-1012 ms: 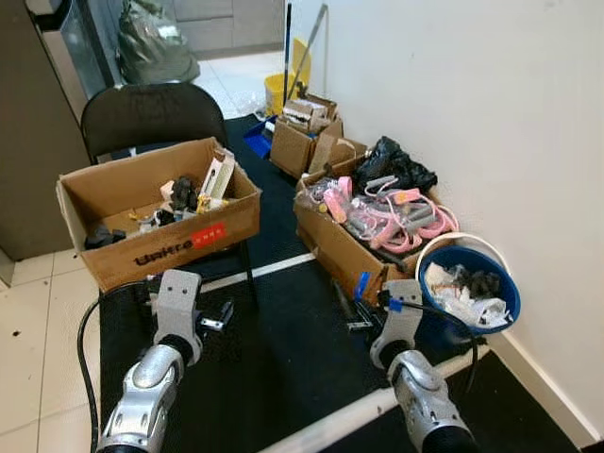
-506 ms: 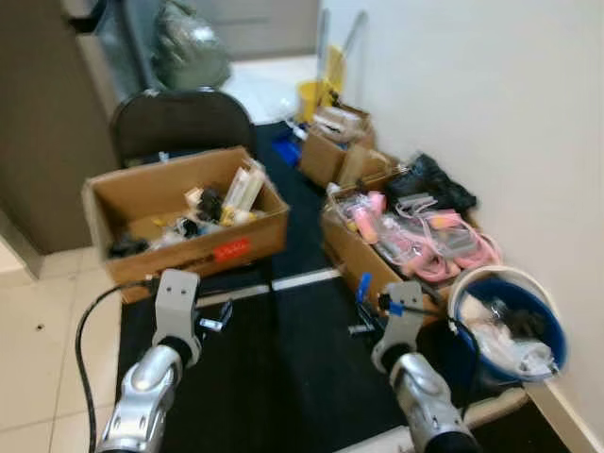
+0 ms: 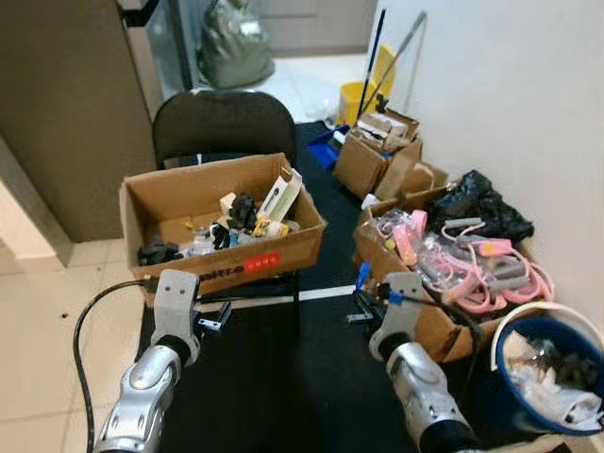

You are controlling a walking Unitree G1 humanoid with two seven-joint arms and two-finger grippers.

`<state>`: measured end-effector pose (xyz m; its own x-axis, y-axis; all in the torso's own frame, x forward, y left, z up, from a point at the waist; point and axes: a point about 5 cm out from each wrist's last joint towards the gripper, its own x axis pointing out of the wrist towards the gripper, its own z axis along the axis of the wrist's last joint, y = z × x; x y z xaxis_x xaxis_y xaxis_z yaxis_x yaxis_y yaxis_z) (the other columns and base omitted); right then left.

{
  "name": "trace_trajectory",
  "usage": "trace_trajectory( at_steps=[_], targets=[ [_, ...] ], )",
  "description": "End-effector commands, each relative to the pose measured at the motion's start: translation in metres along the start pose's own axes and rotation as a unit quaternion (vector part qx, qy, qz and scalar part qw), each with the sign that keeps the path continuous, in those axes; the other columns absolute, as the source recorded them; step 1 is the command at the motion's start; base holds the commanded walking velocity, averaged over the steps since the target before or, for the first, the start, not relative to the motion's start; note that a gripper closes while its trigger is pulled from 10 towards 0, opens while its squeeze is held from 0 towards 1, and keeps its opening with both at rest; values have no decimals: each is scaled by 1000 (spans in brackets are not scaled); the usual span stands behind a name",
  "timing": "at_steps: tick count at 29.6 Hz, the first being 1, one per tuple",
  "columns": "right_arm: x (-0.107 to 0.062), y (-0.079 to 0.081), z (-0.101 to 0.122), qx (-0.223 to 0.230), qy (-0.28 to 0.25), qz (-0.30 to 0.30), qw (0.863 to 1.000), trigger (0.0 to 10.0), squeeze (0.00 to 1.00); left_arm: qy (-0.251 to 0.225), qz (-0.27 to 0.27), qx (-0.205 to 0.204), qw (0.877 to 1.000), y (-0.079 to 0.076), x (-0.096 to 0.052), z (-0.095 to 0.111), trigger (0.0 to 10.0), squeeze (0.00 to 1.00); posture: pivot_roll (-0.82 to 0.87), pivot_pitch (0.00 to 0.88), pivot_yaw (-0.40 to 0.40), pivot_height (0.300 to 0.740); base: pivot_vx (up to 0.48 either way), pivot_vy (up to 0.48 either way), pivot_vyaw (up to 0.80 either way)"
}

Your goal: Picking trash to rubbish bin

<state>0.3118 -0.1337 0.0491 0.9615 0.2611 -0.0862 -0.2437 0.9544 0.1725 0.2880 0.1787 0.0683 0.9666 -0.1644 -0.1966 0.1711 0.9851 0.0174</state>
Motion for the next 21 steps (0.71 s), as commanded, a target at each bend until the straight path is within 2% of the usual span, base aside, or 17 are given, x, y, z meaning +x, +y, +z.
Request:
trace_trajectory(
  at_steps=[1, 12, 16, 21],
  targets=[
    [-4, -3, -4, 3, 7, -6, 1000, 10000, 0, 10, -1, 0, 1000, 0, -3, -4, 10000, 0, 45, 127, -3, 740, 281, 0, 0],
    [-2, -2, -1, 0, -4, -3, 1000, 10000, 0, -1, -11, 6, 1000, -1, -2, 5, 10000, 0, 51, 106, -5, 740, 284, 0, 0],
    [6, 5, 14, 7, -34, 4, 999, 10000, 0, -9, -15, 10, 1000, 0, 0, 10, 10000, 0, 53, 104, -3, 740, 286, 0, 0],
    [10, 7, 21, 6, -46, 4, 999, 10000, 0, -15, -18, 9, 1000, -2, 2, 14, 10000, 0, 53, 102, -6, 740, 286, 0, 0]
  ],
)
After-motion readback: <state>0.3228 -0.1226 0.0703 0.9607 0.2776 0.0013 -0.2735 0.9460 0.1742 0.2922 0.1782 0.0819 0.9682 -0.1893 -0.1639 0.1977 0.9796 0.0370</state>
